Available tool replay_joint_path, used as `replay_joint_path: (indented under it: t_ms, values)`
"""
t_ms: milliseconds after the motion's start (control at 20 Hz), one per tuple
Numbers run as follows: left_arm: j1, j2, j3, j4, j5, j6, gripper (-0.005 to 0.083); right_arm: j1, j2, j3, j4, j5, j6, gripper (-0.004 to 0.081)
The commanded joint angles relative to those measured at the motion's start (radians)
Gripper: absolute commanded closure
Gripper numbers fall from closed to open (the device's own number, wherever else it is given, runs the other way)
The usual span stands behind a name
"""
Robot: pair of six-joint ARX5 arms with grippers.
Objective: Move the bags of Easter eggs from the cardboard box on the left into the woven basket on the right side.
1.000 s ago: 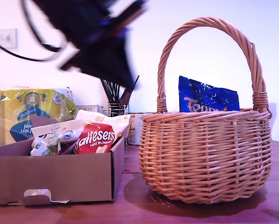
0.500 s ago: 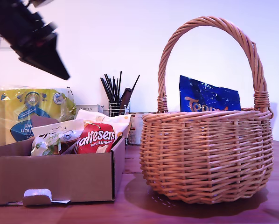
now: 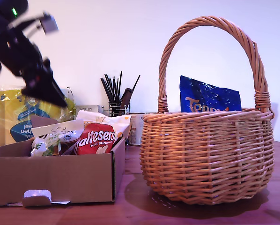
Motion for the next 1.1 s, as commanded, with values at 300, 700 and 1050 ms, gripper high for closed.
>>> replay_joint_path:
  t_ms: [300,700,1050]
  values:
    - [0.005,0.17,0.091,-0.071,-0.035,0.023,0.0241,0.005,-0.003,0.021,0.008,-0.008,-0.006,0.0782]
    - [0.007,0.277,0.227,-0.245,-0.04,0.05,0.0241,0.005,-0.003,0.021,0.01,-0.008,-0.006,0.0782]
    - [0.006,0.304,0.233,-0.423,-0.04,0.042,0.0243,0.005,-0.003,0.021,0.013,-0.008,-0.006,0.0782]
